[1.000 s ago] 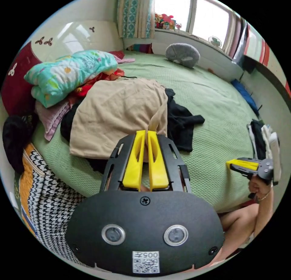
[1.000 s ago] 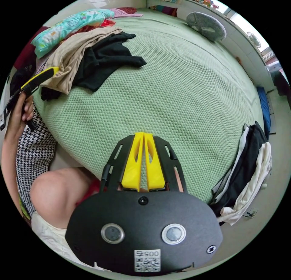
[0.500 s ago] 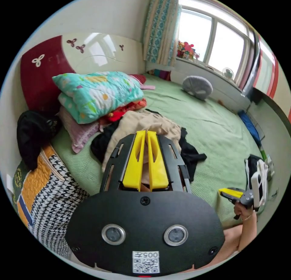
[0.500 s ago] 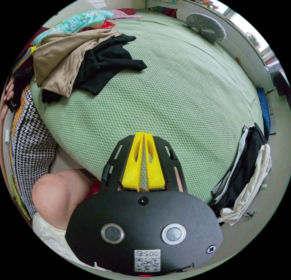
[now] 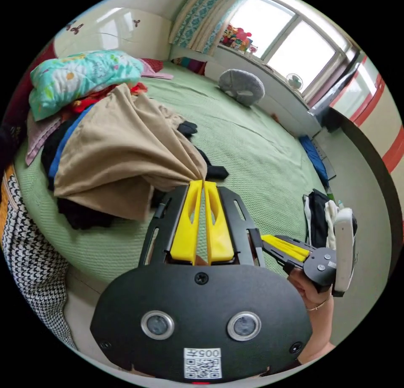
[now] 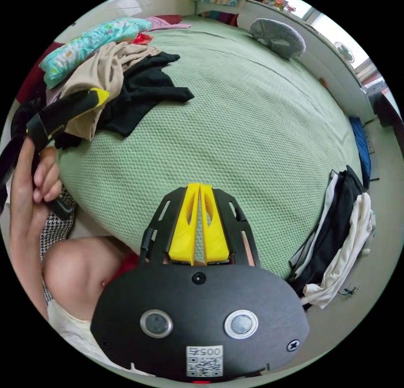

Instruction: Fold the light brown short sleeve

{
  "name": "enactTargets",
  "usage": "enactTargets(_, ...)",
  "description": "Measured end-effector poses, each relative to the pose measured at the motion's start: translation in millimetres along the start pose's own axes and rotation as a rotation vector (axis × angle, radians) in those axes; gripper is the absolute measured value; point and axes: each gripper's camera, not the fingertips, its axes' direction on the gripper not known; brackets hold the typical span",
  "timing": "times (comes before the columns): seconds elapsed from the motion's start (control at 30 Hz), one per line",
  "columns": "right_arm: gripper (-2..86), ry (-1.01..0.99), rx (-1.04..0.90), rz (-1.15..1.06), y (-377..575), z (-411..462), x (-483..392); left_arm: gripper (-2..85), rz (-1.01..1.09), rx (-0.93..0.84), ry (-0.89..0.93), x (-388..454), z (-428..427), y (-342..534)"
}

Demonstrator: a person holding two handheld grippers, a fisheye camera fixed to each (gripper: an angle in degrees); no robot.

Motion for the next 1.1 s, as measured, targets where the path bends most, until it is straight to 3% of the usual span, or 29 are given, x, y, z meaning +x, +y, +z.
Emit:
enactTargets(0.3,-1.2,0.020,0.134,0.371,50,-22,110,0.4,0.123,-0.184,0.295,97,84,6)
enactTargets(0.4,-1.3,0.064,0.106,0.416,64,-16,133,0.4,0.192,-0.227,0.351,129,102,11)
enactTargets(0.57,-1.4,0.112,0.099,0.454,85,-8,163,0.3,0.439,-0.223,0.298,189,115,28)
enactTargets(0.73,-1.4,0.045,0.105,0.507,101,-4,193,0.2,0.442,-0.298,0.455,208,127,32)
enactTargets(0.83,-1.3,0.013,0.126,0.528,109,-2,207,-0.1,0.463,-0.253,0.545,206,125,21)
enactTargets(1.03,-1.2,-0.135,0.192,0.487,116,8,219,-0.3,0.482,-0.112,0.473,178,101,-19)
enactTargets(1.1,-1.0,-0.182,0.166,0.466,112,17,219,-0.4,0.397,-0.051,0.485,157,100,-35)
